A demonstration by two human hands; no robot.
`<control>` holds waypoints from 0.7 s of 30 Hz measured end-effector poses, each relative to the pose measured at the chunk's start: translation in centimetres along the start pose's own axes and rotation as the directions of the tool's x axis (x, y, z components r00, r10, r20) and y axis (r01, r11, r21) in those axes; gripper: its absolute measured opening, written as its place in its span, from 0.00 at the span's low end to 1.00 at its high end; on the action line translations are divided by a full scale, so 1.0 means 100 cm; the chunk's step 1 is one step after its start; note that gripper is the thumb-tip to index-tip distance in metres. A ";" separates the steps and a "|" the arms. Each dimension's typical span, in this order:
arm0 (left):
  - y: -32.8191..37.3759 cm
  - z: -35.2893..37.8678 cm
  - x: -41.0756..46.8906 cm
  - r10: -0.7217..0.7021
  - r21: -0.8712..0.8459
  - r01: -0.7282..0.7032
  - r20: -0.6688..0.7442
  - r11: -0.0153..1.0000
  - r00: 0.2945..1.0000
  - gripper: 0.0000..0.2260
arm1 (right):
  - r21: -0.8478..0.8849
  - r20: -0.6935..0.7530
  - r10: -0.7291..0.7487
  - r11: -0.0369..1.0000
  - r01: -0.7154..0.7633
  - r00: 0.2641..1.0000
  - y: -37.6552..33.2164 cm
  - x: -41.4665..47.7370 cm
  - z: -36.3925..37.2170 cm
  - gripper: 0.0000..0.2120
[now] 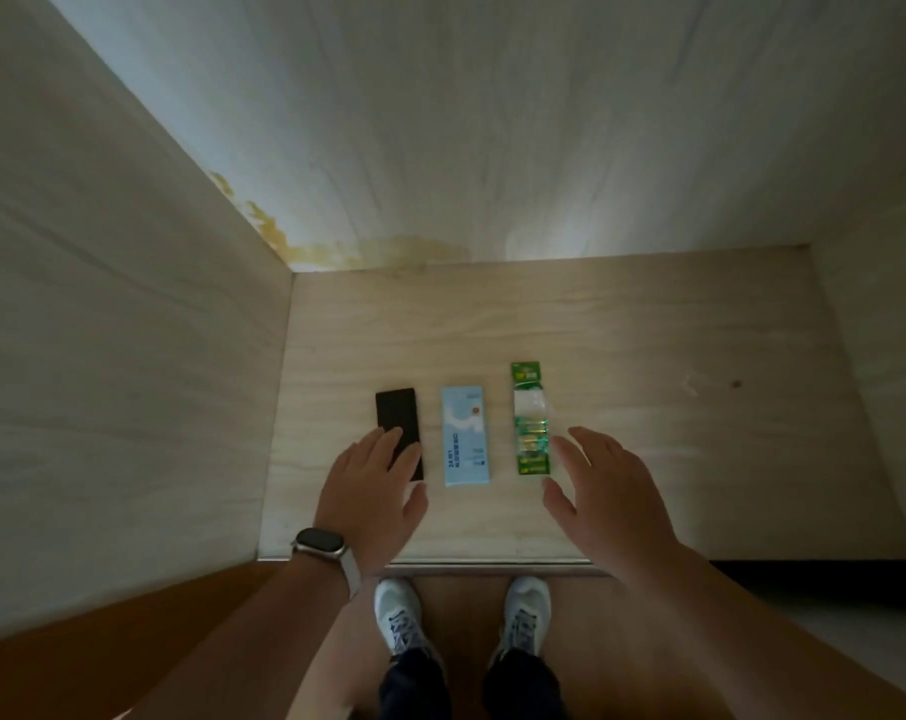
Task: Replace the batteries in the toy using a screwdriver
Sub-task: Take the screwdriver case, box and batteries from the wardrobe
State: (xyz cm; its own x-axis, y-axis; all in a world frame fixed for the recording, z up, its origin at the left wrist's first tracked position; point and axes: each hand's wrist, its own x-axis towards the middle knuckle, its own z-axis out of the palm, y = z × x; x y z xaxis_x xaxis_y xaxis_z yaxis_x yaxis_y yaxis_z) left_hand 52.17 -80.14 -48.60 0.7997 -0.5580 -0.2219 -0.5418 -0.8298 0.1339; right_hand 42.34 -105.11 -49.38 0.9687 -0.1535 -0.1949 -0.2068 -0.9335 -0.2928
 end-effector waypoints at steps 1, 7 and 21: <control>-0.002 0.011 0.005 -0.010 0.002 0.010 0.001 1.000 1.000 0.22 | 0.002 0.018 0.018 1.000 -0.018 1.000 0.004 0.001 0.009 0.23; -0.025 0.070 0.033 -0.173 -0.065 0.176 0.051 0.982 0.984 0.19 | 0.105 0.064 0.134 0.985 -0.140 0.989 0.016 0.020 0.064 0.21; -0.043 0.143 0.062 -0.445 -0.208 0.462 0.125 0.862 0.887 0.36 | 0.329 0.148 0.556 0.753 -0.570 0.818 0.010 0.061 0.147 0.26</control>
State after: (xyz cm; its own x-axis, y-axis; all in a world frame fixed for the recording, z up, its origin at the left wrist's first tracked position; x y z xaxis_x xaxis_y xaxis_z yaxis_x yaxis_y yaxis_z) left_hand 55.77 -79.82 -64.35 0.9180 -0.1239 -0.3767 -0.0438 -0.9758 0.2143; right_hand 46.09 -102.20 -64.59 0.6574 -0.5964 -0.4605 -0.7534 -0.5086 -0.4169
